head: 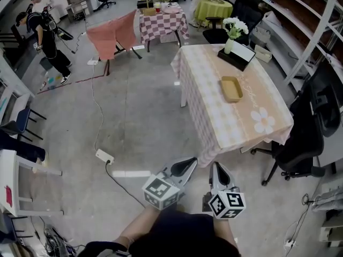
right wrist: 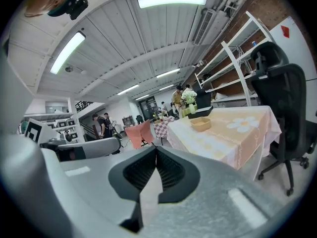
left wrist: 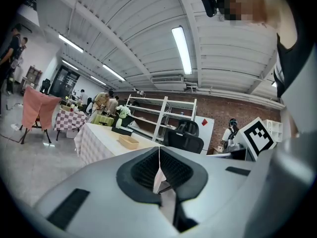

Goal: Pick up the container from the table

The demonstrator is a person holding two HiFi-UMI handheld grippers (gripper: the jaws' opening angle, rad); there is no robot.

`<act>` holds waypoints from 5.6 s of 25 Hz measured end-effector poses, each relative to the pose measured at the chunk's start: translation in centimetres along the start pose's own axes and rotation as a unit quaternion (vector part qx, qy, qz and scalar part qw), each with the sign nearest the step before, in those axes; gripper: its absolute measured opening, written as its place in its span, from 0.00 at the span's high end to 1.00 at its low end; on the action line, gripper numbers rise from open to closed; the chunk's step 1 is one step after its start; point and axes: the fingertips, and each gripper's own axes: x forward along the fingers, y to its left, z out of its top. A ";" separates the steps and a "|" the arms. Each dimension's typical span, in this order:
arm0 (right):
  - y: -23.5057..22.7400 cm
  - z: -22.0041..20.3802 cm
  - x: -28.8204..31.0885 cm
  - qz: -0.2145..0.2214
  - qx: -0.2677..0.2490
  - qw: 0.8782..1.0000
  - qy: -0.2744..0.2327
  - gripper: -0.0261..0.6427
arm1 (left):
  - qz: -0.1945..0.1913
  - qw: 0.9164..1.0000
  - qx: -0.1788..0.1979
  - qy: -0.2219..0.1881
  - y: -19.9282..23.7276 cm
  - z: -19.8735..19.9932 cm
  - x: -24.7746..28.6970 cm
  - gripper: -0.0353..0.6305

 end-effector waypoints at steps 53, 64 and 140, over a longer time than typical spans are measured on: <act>-5.3 9.7 24.0 -0.112 0.039 0.991 -0.057 0.95 | -0.101 0.994 0.016 0.036 21.6 8.6 16.3 0.93; -5.9 9.2 23.6 -0.116 0.058 0.990 -0.054 0.95 | -0.095 0.994 0.015 0.047 21.3 7.6 15.6 0.93; -27.6 15.1 36.4 -0.320 0.185 0.923 -0.110 0.95 | -0.272 0.947 0.034 0.166 30.1 7.8 43.3 0.93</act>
